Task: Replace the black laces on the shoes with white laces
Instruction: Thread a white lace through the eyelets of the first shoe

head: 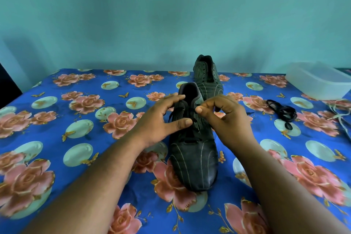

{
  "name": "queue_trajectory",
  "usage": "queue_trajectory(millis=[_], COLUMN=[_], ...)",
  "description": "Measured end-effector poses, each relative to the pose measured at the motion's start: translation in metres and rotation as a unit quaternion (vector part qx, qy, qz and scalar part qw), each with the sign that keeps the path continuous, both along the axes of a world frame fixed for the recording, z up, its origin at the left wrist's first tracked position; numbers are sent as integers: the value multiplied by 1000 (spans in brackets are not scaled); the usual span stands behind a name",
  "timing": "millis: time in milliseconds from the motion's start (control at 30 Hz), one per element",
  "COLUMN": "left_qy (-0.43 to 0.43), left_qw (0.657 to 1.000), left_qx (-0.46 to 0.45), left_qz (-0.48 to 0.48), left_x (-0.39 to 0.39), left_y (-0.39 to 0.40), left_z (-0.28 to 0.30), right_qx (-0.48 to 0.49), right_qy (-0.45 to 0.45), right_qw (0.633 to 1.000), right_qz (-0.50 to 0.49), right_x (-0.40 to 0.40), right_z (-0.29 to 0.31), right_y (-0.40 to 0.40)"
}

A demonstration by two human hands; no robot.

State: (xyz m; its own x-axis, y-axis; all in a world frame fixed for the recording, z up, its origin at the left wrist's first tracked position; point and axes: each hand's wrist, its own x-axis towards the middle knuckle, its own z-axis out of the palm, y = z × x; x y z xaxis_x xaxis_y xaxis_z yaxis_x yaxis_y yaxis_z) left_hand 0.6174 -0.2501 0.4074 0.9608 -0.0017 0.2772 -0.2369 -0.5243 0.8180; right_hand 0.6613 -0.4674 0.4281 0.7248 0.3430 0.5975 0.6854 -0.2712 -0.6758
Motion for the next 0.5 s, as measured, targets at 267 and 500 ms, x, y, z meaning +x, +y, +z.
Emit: queue_trajectory(millis=[267,500], left_qy=[-3,2], left_qw=[1000,1000], left_qx=[-3,-4], left_qz=[-4,-10], left_x=[1,0], left_y=[0,1], left_z=[-1,1], right_qx=[-47,148], right_qy=[-61,56], right_qw=[997,986], right_qz=[-27,-44], right_x=[1,-2], right_z=[-1,10], right_y=[3,0])
